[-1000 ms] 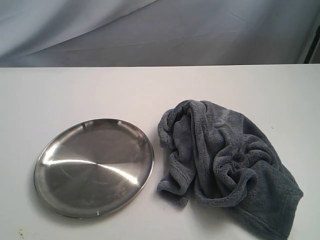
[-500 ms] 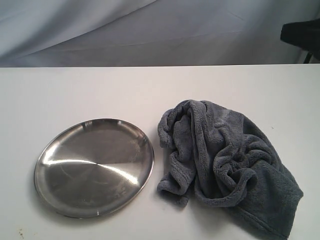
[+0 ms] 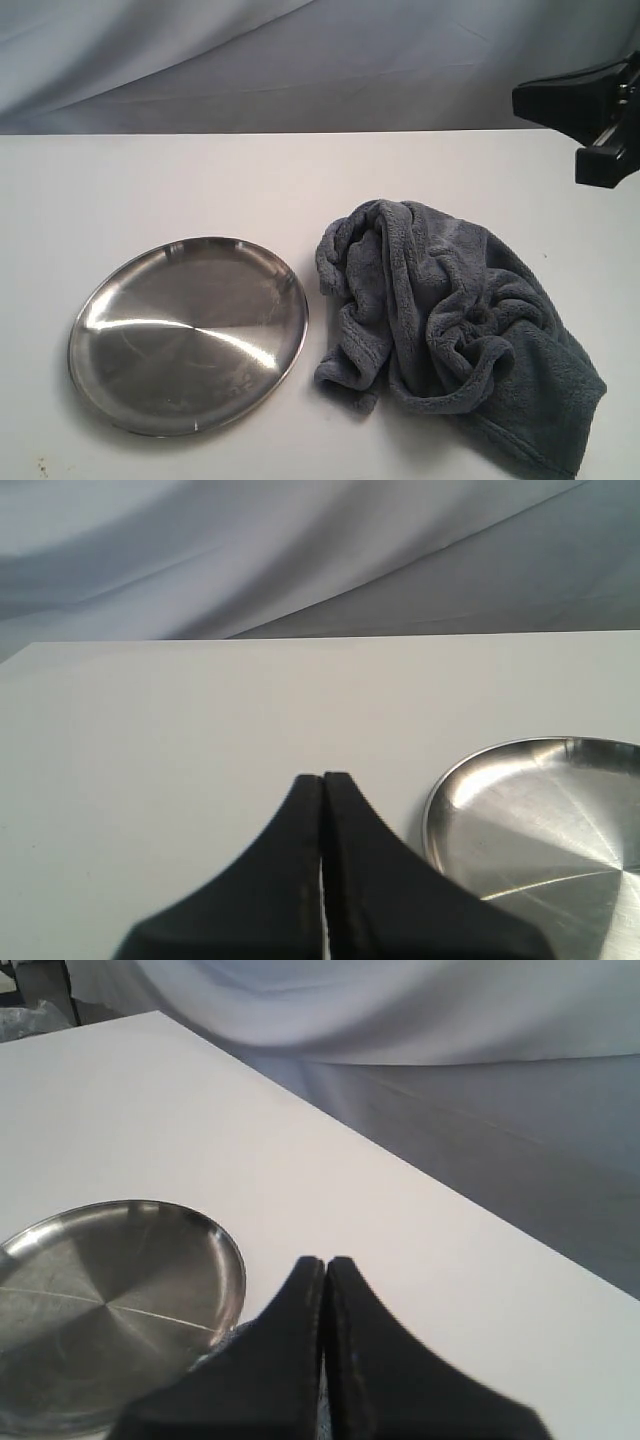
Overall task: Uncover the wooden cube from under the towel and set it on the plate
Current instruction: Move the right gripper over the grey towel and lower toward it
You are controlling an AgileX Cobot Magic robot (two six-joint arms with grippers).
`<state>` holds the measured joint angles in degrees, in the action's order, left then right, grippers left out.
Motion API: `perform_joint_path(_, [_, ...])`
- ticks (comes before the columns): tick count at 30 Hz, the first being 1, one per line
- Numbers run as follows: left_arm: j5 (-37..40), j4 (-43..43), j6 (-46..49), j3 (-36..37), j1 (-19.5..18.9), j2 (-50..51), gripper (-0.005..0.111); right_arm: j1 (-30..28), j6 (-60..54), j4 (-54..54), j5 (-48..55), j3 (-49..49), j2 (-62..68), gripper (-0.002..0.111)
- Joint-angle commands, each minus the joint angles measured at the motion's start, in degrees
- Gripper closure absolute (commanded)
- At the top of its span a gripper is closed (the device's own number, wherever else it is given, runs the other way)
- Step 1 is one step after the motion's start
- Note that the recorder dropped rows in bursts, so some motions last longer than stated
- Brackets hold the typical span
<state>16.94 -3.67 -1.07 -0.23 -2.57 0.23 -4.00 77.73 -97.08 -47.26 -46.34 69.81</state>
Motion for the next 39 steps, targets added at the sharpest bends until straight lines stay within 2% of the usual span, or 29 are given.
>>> perform_joint_path(1, [-0.6,0.1,-0.2,0.2,-0.1,-0.2,0.107,0.1,0.1,2.7,-0.6,-0.4,0.0,0.108])
perform_joint_path(13, [-0.6,0.1,-0.2,0.2,-0.1,-0.2,0.107,0.1,0.9,4.8,0.9,-0.4,0.6,0.108])
perform_joint_path(16, [-0.6,0.1,-0.2,0.2,-0.1,-0.2,0.107,0.1,-2.2,8.0,1.6,0.1,0.6,0.108])
perform_joint_path(20, [-0.6,0.1,-0.2,0.2,-0.1,-0.2,0.107,0.4,-20.9,27.4,1.6,5.4,0.6,0.108])
perform_joint_path(24, [-0.6,0.1,-0.2,0.2,-0.1,-0.2,0.107,4.0,-36.2,46.1,7.1,10.6,0.6,0.108])
perform_joint_path(31, [-0.6,0.1,-0.2,0.2,-0.1,-0.2,0.107,15.1,-48.5,58.0,25.9,11.2,0.6,0.108])
perform_joint_path(35, [-0.6,0.1,-0.2,0.2,-0.1,-0.2,0.107,23.8,-62.3,73.8,39.7,9.5,0.6,0.108])
perform_joint_path(39, [-0.6,0.1,-0.2,0.2,-0.1,-0.2,0.107,31.4,-82.7,93.6,56.6,3.2,1.5,0.108])
